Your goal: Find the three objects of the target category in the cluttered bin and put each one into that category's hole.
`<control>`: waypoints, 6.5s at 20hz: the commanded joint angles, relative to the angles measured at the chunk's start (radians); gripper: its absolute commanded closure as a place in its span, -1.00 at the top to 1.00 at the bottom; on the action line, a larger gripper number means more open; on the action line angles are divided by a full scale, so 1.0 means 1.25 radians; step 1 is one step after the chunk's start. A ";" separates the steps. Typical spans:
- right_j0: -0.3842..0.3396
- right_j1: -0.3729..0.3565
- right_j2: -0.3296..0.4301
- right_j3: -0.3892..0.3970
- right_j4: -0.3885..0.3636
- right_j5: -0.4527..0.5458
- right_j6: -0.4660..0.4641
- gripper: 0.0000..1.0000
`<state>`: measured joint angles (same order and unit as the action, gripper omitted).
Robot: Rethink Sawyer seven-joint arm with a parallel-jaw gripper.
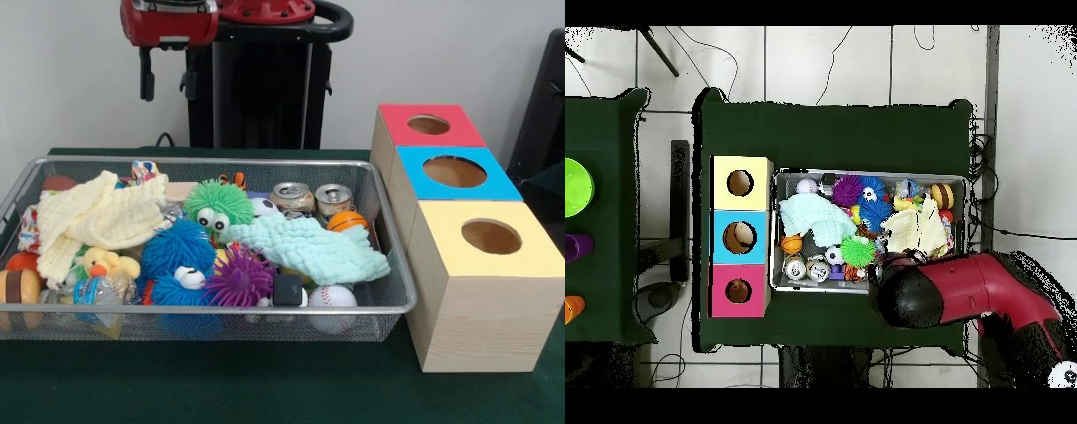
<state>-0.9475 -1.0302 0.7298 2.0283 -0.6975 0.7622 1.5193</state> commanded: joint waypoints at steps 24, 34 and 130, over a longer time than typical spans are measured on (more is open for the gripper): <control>0.053 0.078 -0.078 0.101 -0.181 -0.204 0.014 1.00; 0.085 0.103 -0.129 0.103 -0.220 -0.257 0.053 1.00; 0.277 0.234 -0.364 0.023 -0.138 -0.426 0.013 1.00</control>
<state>-0.5806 -0.7093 0.1575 2.0964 -0.9159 0.1501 1.5195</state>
